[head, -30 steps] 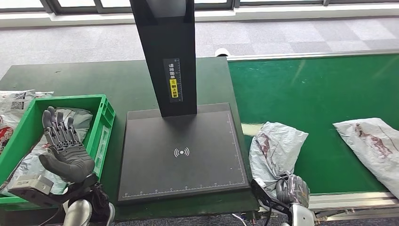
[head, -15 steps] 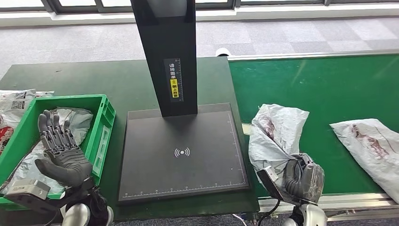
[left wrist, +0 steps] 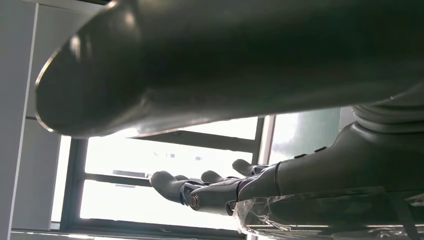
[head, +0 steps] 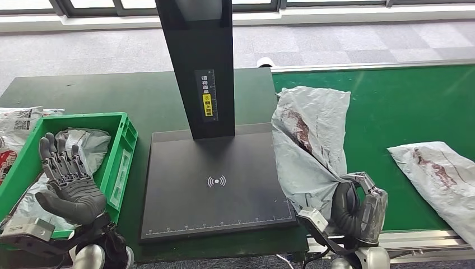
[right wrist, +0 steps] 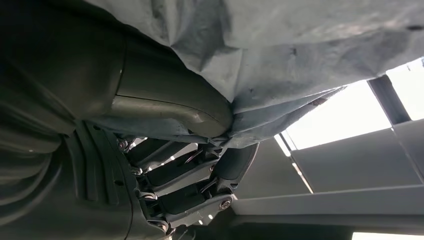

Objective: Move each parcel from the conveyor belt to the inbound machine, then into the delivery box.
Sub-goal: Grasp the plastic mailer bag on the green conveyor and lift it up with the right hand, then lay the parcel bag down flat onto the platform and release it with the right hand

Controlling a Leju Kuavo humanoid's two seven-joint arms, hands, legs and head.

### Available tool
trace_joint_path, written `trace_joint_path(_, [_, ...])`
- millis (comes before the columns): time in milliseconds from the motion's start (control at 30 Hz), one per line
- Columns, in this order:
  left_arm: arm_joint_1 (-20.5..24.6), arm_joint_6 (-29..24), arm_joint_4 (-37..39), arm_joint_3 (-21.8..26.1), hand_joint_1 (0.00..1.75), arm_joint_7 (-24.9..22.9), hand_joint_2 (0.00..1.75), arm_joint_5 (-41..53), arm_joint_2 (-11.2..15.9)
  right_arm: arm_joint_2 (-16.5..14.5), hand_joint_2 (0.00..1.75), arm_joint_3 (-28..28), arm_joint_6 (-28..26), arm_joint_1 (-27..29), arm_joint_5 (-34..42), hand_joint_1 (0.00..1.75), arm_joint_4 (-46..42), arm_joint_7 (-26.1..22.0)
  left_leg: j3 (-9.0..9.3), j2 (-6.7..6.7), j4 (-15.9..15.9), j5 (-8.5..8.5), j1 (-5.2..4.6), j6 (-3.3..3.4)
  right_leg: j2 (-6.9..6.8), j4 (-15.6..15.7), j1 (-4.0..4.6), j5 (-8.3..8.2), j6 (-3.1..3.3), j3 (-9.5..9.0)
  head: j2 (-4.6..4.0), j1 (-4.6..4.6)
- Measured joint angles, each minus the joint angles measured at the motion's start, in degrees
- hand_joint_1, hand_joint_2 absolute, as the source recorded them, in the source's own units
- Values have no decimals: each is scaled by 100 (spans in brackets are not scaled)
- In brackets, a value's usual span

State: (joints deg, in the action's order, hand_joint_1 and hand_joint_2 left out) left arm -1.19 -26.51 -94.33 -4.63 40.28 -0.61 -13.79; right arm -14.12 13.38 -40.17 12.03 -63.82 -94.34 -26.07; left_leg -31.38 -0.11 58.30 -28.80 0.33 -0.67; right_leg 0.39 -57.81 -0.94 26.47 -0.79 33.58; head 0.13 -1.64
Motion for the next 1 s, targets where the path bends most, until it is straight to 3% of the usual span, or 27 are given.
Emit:
trace_joint_path(133, [14, 15, 12, 0, 0, -1, 0, 0, -1, -48, 175, -284, 2, -46, 40, 175, -27, -168, -4, 2, -1, 0, 1, 0, 2, -1, -1, 0, 0, -1, 0, 0])
trace_joint_path(367, [62, 44, 79, -1, 0, -2, 0, 1, -4, -54, 175, -944, 56, -326, 21, 175, 364, 80, 2, 4, -1, 1, 0, 0, 2, -1, -1, -1, 1, -3, 0, 0])
trace_joint_path(733, [314, -38, 369, -213, 0, -4, 0, -49, -42, -50, 175, -2888, 331, -966, 426, 175, 1886, 675, 4, 5, -1, 5, 5, -5, 4, -3, 6, -1, 3, 0, 0, 0])
trace_joint_path(1000, [331, -48, 436, -281, 0, -2, 0, -64, -44, -28, 175, -3243, 400, -1097, 474, 175, 2132, 681, 2, 5, 0, 4, 3, -4, 4, -3, 2, 0, 3, 0, 0, 0])
